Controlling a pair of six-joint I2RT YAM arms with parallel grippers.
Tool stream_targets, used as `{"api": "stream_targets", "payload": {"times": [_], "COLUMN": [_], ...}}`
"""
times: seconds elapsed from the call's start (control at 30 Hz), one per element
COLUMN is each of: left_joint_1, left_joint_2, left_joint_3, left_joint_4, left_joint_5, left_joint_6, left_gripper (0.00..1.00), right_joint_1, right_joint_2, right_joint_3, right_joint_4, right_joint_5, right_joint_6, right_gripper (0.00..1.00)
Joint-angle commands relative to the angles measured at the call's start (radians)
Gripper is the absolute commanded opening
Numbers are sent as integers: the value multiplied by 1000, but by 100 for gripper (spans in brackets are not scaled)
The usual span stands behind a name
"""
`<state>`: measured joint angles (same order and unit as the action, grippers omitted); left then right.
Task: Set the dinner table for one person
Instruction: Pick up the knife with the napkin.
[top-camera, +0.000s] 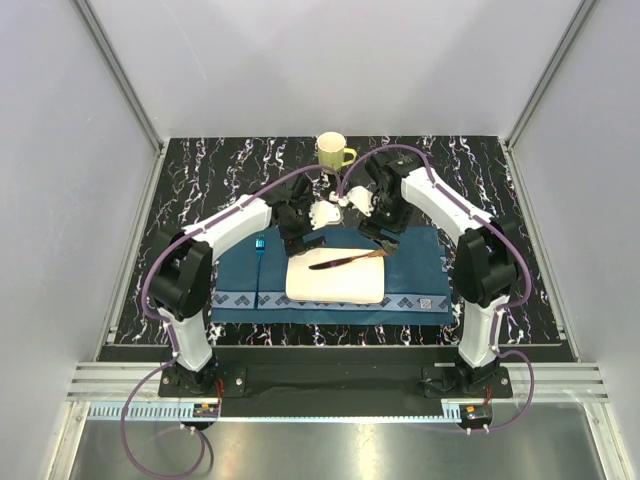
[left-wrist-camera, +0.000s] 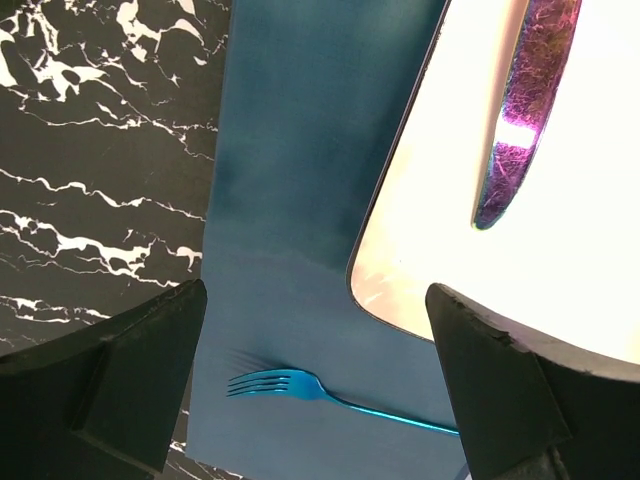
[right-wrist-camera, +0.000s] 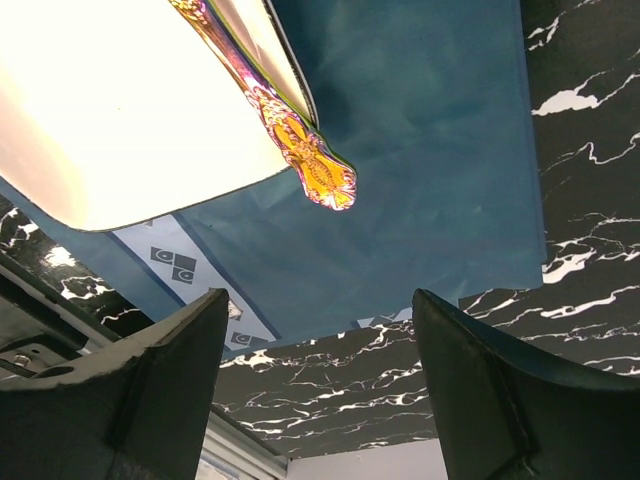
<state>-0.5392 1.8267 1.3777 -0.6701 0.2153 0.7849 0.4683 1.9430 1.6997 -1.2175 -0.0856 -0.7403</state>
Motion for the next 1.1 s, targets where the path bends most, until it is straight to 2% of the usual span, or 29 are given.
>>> {"api": "stream_targets", "payload": {"times": [0.0, 0.3, 0.53, 1.07], "left_joint_1": [-10, -10, -10, 7], "left_joint_2": [23, 92, 100, 100], "left_joint_3": [14, 53, 76, 73], "left_joint_4": [9, 40, 38, -20], "left_joint_5": [52, 75, 79, 121], "left_joint_6": [19, 8, 2, 1], "left_gripper": [98, 97, 98, 97], "right_joint_1": [-7, -7, -7, -19], "right_joint_2": [-24, -61, -67, 54], "right_joint_3": [31, -84, -212, -146], "right_joint_4": [50, 53, 157, 332], "right_joint_5": [23, 67, 116, 152], "right_joint_6": [4, -16, 7, 104], "right_gripper": [81, 82, 82, 82]}}
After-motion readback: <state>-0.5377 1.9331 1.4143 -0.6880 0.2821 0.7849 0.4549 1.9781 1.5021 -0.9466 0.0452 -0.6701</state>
